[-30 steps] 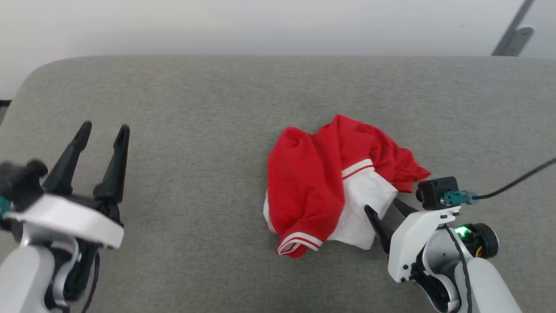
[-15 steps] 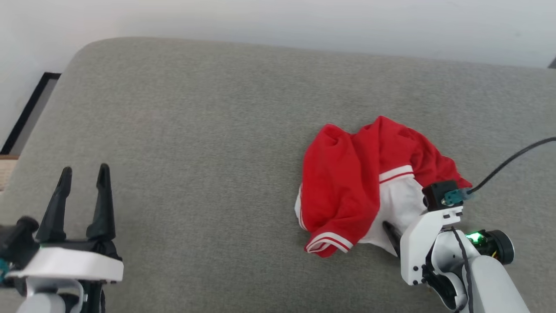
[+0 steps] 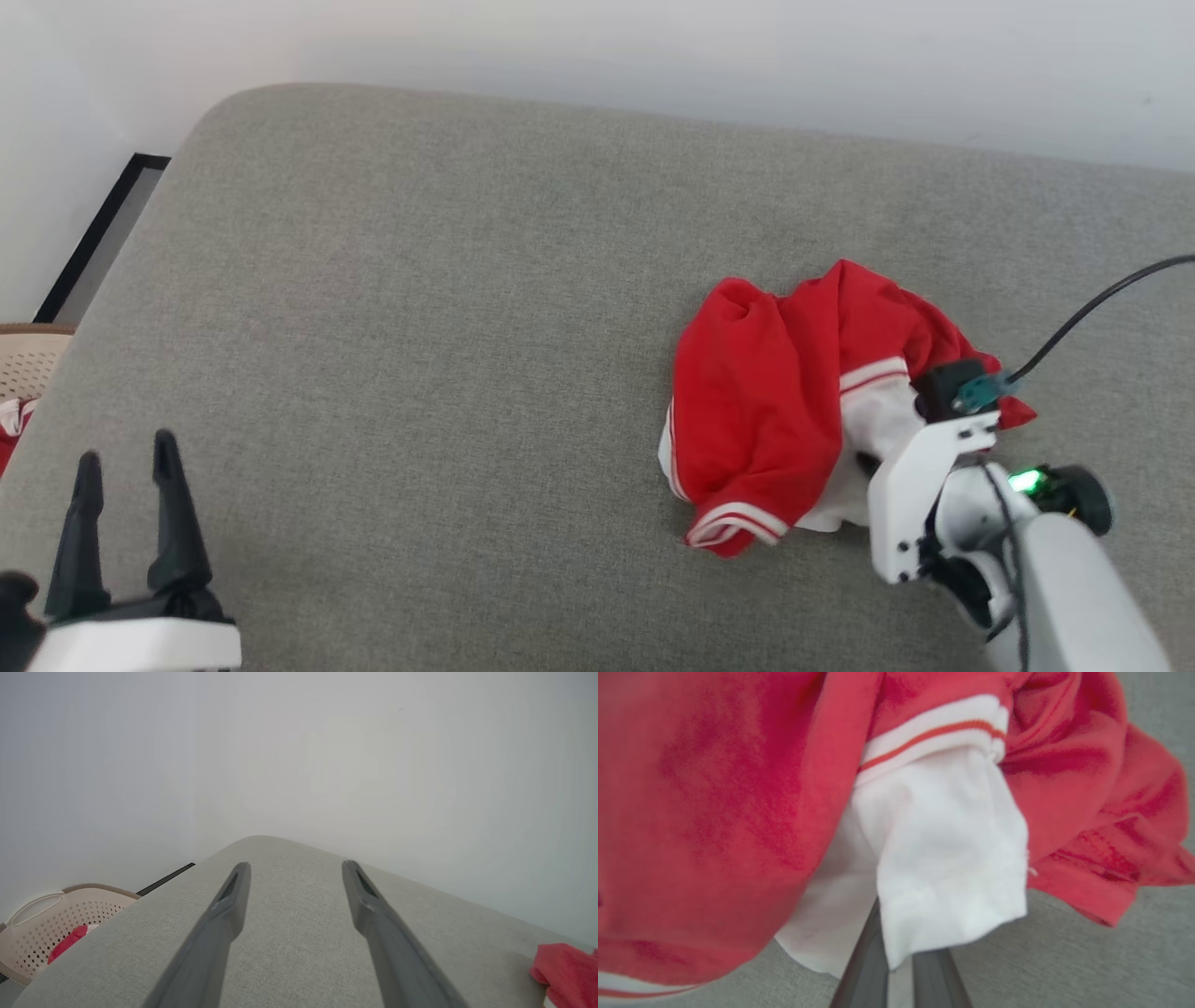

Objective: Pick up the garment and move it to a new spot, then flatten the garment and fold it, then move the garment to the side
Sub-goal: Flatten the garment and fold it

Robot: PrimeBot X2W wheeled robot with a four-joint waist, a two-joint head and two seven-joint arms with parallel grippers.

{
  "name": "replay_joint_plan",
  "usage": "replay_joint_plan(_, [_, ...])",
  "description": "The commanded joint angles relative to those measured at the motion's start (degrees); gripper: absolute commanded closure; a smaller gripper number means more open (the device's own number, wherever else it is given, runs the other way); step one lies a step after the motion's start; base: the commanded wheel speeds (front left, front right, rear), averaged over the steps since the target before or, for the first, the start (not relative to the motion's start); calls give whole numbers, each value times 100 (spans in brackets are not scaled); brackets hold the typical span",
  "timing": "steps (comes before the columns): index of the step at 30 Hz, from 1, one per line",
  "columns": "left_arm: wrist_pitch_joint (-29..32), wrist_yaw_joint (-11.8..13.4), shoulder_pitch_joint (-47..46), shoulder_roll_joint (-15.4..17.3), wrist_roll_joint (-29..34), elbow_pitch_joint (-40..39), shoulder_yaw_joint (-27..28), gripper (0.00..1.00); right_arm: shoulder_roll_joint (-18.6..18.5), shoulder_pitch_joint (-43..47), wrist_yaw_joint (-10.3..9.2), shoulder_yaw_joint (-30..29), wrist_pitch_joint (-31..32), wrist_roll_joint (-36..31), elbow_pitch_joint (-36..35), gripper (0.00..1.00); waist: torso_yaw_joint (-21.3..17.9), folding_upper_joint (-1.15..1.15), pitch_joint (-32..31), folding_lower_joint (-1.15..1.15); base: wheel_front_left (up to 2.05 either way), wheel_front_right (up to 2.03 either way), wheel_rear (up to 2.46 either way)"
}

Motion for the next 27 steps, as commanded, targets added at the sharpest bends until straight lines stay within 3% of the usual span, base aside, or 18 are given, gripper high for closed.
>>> replay_joint_plan(1, [-26,-61,107,-85,92,-7,127,0,-85,-55,0,-24,89,59,-127,100,-15,0,-34,0,0,0,0])
replay_joint_plan(11, [-27,-181,309,-421,288,-113,510,0,-594,172,0,-665,1097,272,-1225,100,-132,0,-167,0,0,0,0])
replay_joint_plan(16, [-27,-177,310,-448,255,-164,456,0,-728,250,0,-1080,1408,293,-1389,100,-163,0,-185,0,0,0,0])
replay_joint_plan(25, [-27,-179,293,-468,228,-206,364,0,-846,139,0,-1984,1394,9,-532,100,-184,0,-158,0,0,0,0])
replay_joint_plan(27, [-27,-180,266,-467,225,-206,338,0,-818,34,0,-2074,1251,-23,-215,85,-179,0,-140,0,0,0,0])
